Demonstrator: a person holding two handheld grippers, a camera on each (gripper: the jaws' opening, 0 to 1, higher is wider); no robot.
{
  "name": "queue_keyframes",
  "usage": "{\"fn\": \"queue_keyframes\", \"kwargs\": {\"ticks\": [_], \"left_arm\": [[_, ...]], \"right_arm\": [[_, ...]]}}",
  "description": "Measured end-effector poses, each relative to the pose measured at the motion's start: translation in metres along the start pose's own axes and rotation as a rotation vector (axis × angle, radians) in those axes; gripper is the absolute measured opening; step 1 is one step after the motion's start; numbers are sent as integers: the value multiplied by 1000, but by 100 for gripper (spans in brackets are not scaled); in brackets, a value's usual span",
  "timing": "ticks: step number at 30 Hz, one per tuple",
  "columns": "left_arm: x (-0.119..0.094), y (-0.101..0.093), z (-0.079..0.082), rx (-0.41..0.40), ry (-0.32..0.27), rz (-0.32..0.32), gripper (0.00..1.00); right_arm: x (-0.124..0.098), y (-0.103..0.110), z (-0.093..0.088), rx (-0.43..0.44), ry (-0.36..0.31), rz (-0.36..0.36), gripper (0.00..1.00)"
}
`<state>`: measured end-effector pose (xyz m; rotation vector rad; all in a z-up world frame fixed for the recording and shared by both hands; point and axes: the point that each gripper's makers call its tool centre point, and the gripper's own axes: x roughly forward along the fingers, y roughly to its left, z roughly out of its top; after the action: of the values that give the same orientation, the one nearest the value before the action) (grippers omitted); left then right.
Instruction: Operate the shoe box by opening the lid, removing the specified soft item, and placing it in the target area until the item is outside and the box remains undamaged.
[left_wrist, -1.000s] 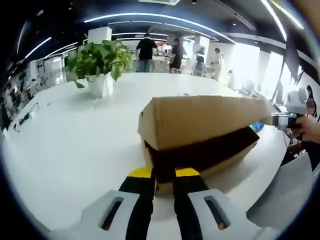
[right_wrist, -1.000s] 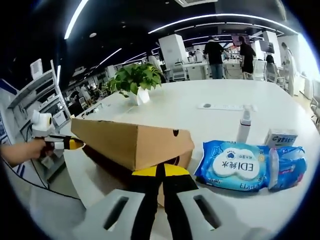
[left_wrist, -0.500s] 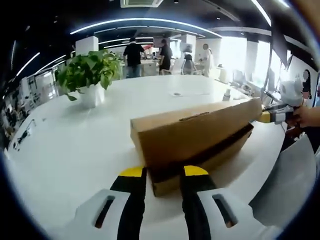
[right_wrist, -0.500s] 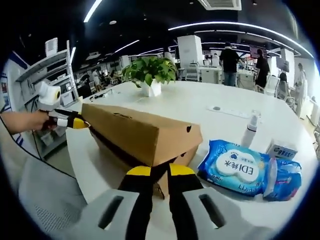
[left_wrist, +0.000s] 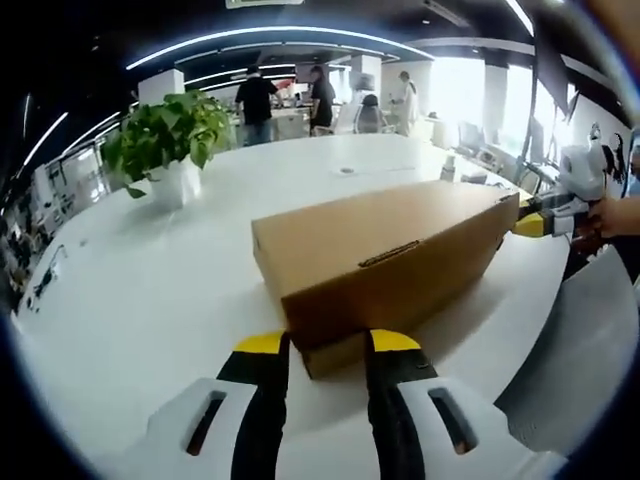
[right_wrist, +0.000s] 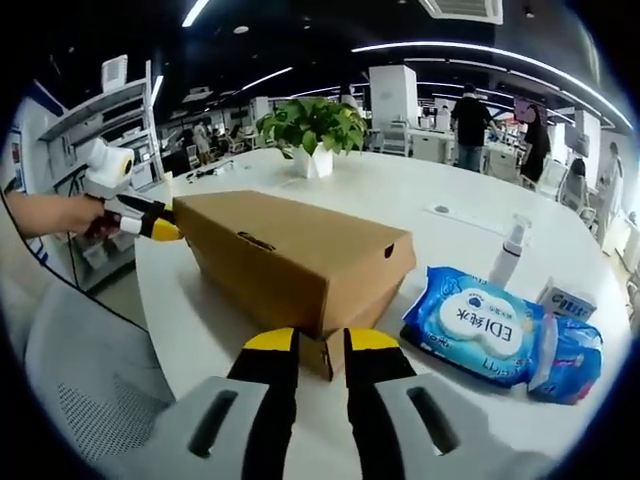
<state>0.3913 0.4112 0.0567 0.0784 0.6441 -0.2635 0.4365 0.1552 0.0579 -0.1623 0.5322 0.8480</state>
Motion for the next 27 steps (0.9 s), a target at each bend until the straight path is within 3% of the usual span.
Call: {"fn": "queue_keyframes", "kwargs": {"ticks": [18,27], "left_arm": [[7,-4,-15,-7,46,-17,33],[-4,-4,-7,5,23,-14,35]], "right_arm": [[3,-4,-15,-13,42,-3,20],[-5,-2,-4,-41,26,15,22]]}}
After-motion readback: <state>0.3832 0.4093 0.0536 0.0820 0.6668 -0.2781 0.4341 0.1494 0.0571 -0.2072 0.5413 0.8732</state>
